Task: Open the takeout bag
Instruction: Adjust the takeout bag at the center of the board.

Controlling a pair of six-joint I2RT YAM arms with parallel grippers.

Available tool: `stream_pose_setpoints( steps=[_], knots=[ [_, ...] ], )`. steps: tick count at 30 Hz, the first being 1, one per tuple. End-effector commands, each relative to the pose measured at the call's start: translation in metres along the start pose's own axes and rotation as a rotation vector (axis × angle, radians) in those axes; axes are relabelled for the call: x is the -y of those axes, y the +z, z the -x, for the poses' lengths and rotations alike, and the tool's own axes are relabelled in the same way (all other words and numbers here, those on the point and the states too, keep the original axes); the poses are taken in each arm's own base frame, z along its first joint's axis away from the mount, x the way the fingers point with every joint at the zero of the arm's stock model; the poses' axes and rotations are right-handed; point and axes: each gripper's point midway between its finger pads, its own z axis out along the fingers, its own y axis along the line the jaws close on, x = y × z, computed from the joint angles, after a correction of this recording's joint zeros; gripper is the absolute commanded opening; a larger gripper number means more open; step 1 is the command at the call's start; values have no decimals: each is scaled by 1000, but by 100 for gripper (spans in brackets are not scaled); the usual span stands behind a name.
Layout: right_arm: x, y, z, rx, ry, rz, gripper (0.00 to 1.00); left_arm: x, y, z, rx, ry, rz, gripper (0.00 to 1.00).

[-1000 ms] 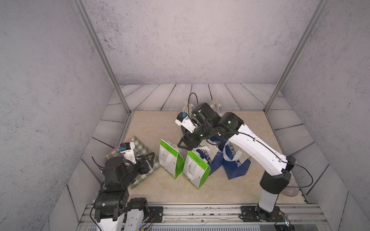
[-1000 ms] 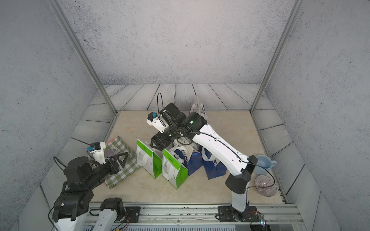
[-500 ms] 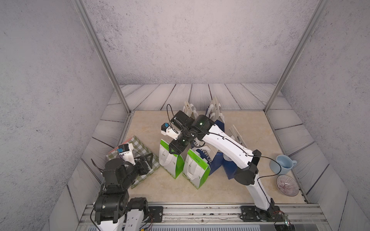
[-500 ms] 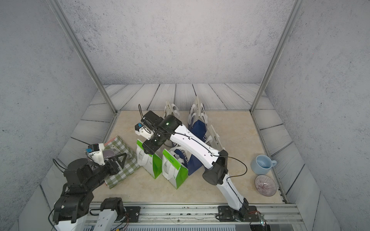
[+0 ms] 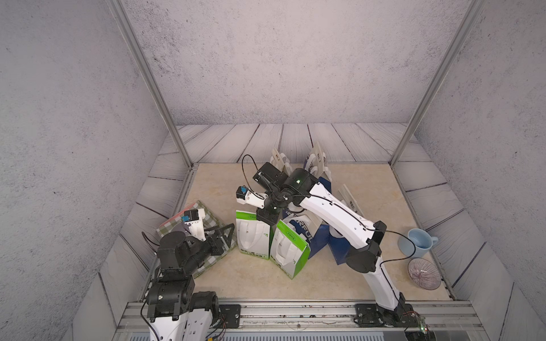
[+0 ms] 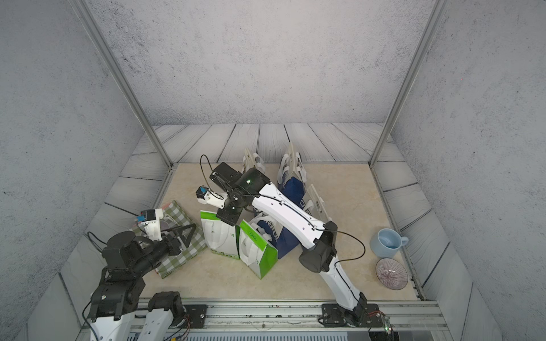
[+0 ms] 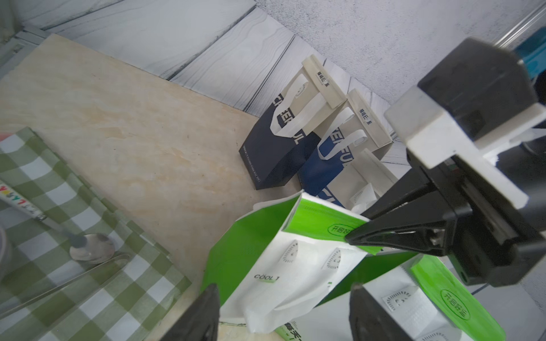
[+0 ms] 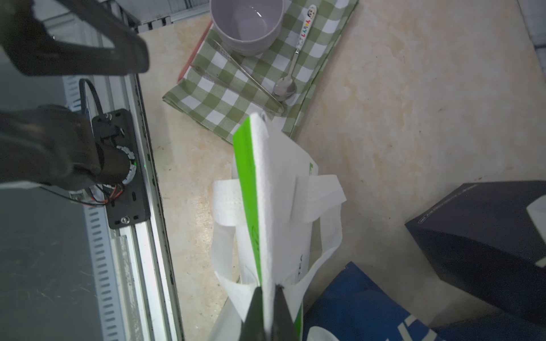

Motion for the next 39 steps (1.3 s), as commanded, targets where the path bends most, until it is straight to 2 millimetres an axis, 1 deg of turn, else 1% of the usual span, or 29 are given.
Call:
stream_pose_setpoints(
  steps=[1, 4, 6, 8, 11, 14, 17, 20, 21, 24, 26, 28, 31, 34, 37, 39],
  knots=[
    [0, -24, 0, 41, -169, 16, 0, 14, 6, 3, 13, 52, -99, 71],
    [8, -25, -3, 32, -229, 6, 0, 19, 9, -2, 6, 79, -148, 72],
    [14, -28, -4, 50, -225, 30, 0, 22, 10, -4, 6, 93, -165, 73],
    [16, -33, -5, 77, -218, 67, 0, 24, 11, -6, 11, 109, -183, 74],
    [12, -35, -8, 77, -244, 88, 0, 31, 16, -10, 14, 122, -249, 75],
    [13, -39, -10, 85, -240, 99, 0, 36, 22, -9, 48, 116, -314, 75],
    [15, -41, -8, 97, -227, 98, 0, 30, 32, -1, 110, 79, -313, 75],
    [13, -41, -9, 96, -224, 112, 0, 15, 42, 2, 148, 46, -248, 73],
    [13, -40, -9, 95, -222, 115, 0, 14, 45, 2, 150, 47, -239, 73],
    [13, -41, -10, 96, -212, 118, 0, 21, 55, 1, 145, 75, -253, 72],
    [13, -42, -10, 99, -200, 119, 0, 31, 61, -4, 122, 109, -272, 72],
    [11, -45, -12, 100, -192, 131, 0, 35, 68, -14, 84, 129, -278, 71],
    [8, -49, -16, 103, -189, 144, 0, 29, 78, -32, 49, 120, -264, 69],
    [9, -53, -19, 108, -182, 150, 0, 20, 84, -44, 57, 96, -251, 67],
    [11, -57, -20, 118, -171, 151, 0, 23, 86, -52, 56, 106, -278, 60],
    [11, -57, -20, 119, -170, 156, 0, 23, 87, -58, 49, 105, -281, 52]
  ],
)
